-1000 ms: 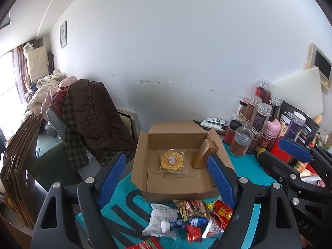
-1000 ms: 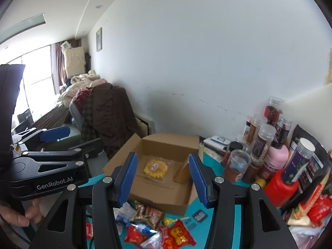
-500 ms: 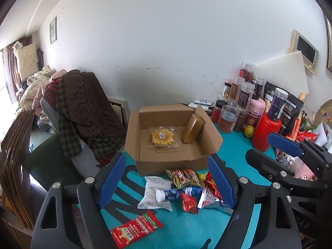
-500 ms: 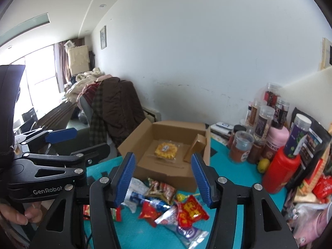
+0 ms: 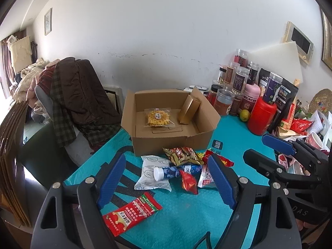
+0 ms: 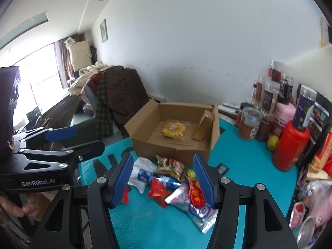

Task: Organize snacks
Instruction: 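Withdraw both tools from the box back toward the snack pile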

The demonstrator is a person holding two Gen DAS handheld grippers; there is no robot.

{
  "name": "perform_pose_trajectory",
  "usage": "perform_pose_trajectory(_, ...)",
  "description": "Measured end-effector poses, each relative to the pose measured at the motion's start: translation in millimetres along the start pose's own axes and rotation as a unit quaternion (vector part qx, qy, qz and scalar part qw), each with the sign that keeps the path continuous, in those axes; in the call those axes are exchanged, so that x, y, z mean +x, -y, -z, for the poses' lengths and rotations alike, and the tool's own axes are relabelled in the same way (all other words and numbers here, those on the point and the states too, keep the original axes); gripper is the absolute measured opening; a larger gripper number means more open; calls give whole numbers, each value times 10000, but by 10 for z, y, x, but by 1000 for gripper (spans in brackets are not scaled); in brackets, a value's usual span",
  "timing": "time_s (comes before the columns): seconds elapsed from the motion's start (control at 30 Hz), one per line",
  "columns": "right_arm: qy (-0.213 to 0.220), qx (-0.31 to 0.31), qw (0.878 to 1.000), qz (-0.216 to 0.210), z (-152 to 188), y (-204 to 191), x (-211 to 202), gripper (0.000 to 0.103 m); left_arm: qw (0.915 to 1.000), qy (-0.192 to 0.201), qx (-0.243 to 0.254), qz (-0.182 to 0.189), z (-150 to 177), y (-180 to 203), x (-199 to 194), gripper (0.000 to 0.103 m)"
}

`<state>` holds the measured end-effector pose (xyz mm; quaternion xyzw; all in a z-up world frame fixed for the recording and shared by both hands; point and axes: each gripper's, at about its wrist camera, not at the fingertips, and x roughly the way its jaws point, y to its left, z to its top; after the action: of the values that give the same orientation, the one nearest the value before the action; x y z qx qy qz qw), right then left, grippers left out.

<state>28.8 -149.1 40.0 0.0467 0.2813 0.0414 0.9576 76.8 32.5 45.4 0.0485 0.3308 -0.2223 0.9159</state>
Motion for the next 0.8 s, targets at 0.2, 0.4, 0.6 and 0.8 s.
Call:
perform_pose_trajectory(0.2,-151,19,9999,-26,175,71,61,63,9998,-158,-7,117,140,31,95,82)
perform_pose_trajectory(0.4,-438,57,9990,-92,361,169,202,63,9988,-397,-55,284,280,117,245,82)
perform_pose_trajectory(0.6,-655,48,9978,-54,521,291,350,63,9976,-622,-42,310,403,189,448,82)
perform_pose_trajectory(0.8,-896,87,9959,-55,661,425,526,64,9964,-770,-182,298,545,208,653,82)
